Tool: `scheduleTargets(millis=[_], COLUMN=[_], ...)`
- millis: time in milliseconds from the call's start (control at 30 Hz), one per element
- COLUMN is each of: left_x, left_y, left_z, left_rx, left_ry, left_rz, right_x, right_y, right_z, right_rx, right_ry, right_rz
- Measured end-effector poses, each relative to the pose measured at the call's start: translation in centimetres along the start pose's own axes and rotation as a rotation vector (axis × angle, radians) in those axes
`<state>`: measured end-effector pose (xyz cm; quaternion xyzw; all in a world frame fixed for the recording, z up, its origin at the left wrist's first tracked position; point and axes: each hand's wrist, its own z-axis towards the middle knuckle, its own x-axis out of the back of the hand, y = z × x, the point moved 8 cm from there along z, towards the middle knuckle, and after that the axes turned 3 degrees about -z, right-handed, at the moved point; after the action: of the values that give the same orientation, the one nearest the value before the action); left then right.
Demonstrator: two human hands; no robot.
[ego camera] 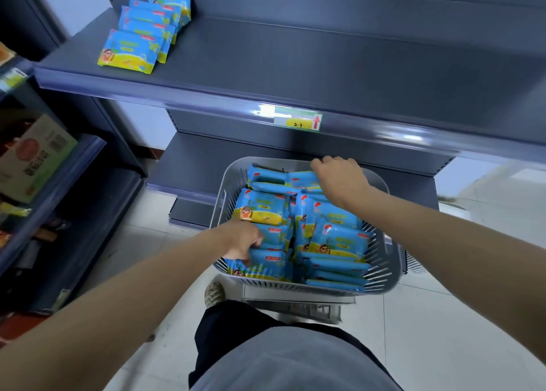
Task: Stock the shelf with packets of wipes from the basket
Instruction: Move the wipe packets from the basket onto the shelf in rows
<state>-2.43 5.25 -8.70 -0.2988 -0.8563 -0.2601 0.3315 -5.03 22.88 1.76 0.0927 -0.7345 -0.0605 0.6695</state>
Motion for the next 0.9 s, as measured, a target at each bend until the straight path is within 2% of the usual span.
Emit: scheduleTargets(millis=[133,200,300,533,700,900], left_x=[-0.3,0.8,4.5,17.4,24.0,28.6], left_y=[0.1,0.0,-0.6,-3.5,-9.7,-20.5], left_z=[0.1,-0.2,-1.6,-7.0,-11.2,-15.9], left_rx=[-0.024,-0.035,-0.029,-0.098,-0.049,-0.007], left_ry=[0.014,0.065,0.189,0.554,0.651,0.760], left_rz=[0.041,-0.029,-0.217,-0.270,-0.281,-0.364], right_x=[1.7,3.1,6.4,16.3,22.0,23.9], right_y=[-1.0,-1.4,-1.8,-2.1,-3.3,-10.3], right_z=[0.0,0.3,1.3,7.4,13.6,23.4], right_rx=[0.035,0.051,0.077,0.063,0.012,0.108], right_ry=[0.072,0.108,0.185,0.312,0.348,0.242], right_rz=[0.063,0.080,0.127,0.299,0.484,0.641])
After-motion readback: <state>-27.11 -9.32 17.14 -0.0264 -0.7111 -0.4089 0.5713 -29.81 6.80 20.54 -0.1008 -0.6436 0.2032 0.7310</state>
